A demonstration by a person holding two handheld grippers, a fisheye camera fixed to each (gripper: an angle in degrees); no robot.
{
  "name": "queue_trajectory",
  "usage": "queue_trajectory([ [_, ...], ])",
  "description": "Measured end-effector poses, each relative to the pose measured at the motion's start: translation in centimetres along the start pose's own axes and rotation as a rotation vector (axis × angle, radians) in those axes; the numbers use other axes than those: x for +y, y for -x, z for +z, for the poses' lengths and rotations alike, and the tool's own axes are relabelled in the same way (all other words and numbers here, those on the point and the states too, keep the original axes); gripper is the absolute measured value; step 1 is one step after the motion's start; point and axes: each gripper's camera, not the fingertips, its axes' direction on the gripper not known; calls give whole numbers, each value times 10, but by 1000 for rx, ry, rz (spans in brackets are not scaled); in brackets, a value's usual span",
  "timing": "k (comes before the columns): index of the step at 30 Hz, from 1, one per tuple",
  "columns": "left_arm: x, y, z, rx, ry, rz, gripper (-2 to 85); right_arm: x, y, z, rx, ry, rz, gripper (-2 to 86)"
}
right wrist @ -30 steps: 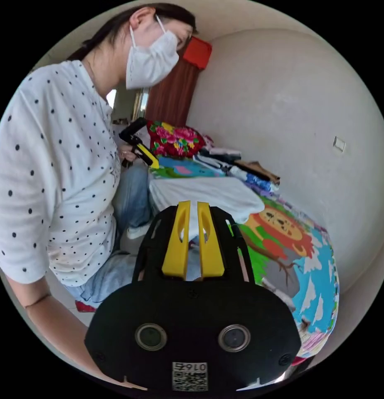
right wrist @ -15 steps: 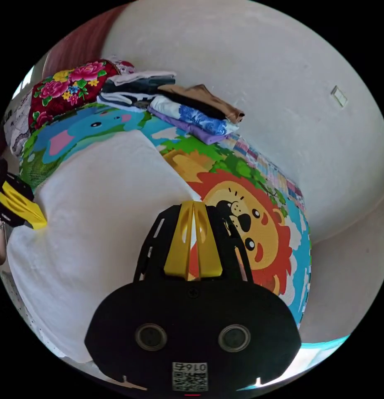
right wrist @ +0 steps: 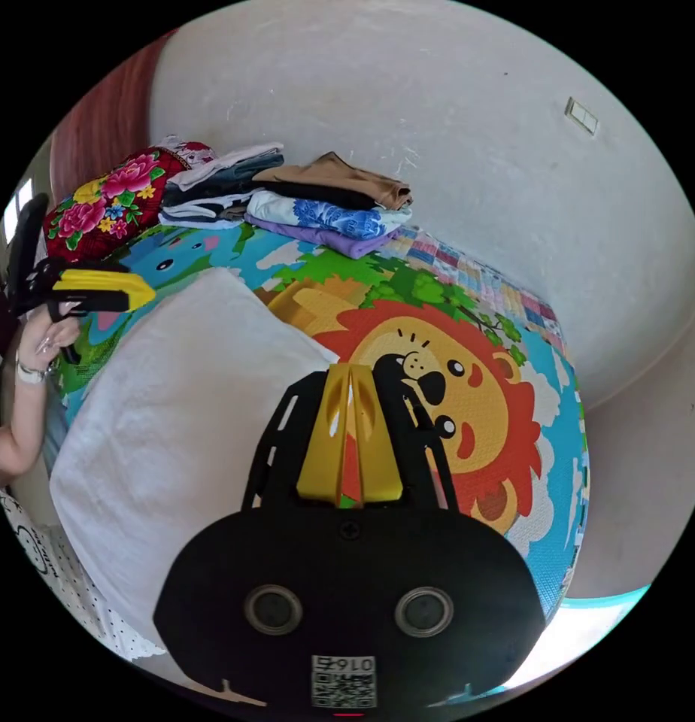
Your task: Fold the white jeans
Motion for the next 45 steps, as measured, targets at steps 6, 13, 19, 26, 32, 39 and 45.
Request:
queue_trajectory([
  [6, -47, 6, 103, -21, 172, 44, -10, -30, 23, 59, 103, 177, -58, -5],
  [13, -39, 16, 117, 77, 123, -57, -10, -40, 18, 65, 77, 169, -5, -5],
  [19, 20, -56, 53, 24, 17, 83, -10, 1, 81, -32, 145, -33, -176, -5],
  [26, 73, -93, 84, -49, -5, 143, -10, 36, 133, -58, 98, -20, -260, -5],
  [32, 88, -94, 108, -31, 4, 102, -10, 43, 138, -66, 162, -91, -219, -4],
  [39, 153, -142, 81, -50, 14, 173, -10, 76, 162, -148, 136, -81, -317, 11],
  [45, 202, -136, 134, -49, 3, 112, -9, 100, 173, -168, 68, -28, -282, 68],
])
